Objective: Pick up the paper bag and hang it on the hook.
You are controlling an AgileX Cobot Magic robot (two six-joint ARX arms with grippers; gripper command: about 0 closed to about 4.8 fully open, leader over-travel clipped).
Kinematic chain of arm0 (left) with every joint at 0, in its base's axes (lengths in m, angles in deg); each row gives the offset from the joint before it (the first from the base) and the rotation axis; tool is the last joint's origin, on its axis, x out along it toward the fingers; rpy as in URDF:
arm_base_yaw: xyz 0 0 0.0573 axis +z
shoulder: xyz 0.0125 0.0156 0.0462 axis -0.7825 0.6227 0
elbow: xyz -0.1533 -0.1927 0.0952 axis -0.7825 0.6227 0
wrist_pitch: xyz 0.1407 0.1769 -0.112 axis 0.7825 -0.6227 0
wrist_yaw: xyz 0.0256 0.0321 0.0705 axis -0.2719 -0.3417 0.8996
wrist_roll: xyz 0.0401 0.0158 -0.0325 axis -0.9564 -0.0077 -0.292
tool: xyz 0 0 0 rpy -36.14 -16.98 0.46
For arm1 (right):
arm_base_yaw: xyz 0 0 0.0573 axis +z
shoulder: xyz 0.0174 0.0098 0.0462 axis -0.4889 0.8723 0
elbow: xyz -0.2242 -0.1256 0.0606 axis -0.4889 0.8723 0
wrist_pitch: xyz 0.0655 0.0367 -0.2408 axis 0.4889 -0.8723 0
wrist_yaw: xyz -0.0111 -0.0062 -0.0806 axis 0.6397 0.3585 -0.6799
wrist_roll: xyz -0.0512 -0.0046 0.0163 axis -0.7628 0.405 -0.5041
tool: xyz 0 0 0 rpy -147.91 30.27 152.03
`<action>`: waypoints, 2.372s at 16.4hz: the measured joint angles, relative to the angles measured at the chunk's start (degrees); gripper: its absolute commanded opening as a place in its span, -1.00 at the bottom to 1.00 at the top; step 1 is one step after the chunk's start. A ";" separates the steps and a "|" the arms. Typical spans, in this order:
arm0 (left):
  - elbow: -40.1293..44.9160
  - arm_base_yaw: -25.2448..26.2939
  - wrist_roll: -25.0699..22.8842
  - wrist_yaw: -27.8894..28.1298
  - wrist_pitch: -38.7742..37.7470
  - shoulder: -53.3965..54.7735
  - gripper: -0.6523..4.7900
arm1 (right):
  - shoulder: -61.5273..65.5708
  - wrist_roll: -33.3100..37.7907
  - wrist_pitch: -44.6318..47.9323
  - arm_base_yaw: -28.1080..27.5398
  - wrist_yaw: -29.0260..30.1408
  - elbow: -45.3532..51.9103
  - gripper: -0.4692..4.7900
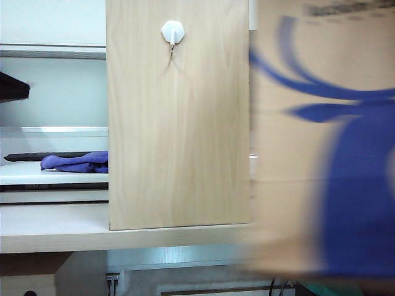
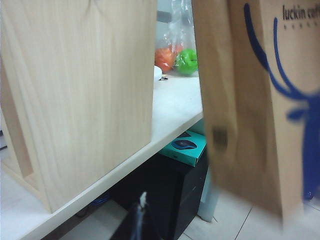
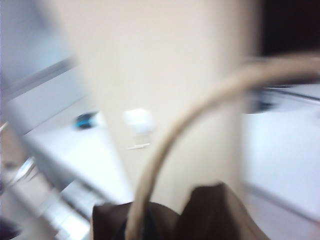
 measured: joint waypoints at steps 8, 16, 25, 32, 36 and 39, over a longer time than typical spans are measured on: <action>0.00 10.49 0.00 0.24 0.00 0.00 -0.78 | 15.45 0.17 8.79 18.40 -10.05 0.00 -0.84; 0.00 13.99 0.00 0.20 0.00 0.00 -0.78 | 26.49 3.72 23.06 18.34 -9.62 -0.02 -0.84; 0.00 14.91 0.00 0.22 0.00 0.00 -0.78 | 28.24 6.64 25.44 20.94 -5.64 -0.02 -0.84; 0.00 14.91 0.00 0.22 0.00 0.00 -0.78 | 28.26 5.55 21.22 21.97 -8.98 -0.02 -0.84; 0.00 14.91 0.00 0.22 0.00 0.00 -0.78 | 33.11 5.60 27.98 20.79 -9.75 -0.22 -0.84; 0.00 14.91 0.00 0.22 -0.02 0.00 -0.78 | 36.59 6.40 30.21 20.81 -9.75 -0.24 -0.84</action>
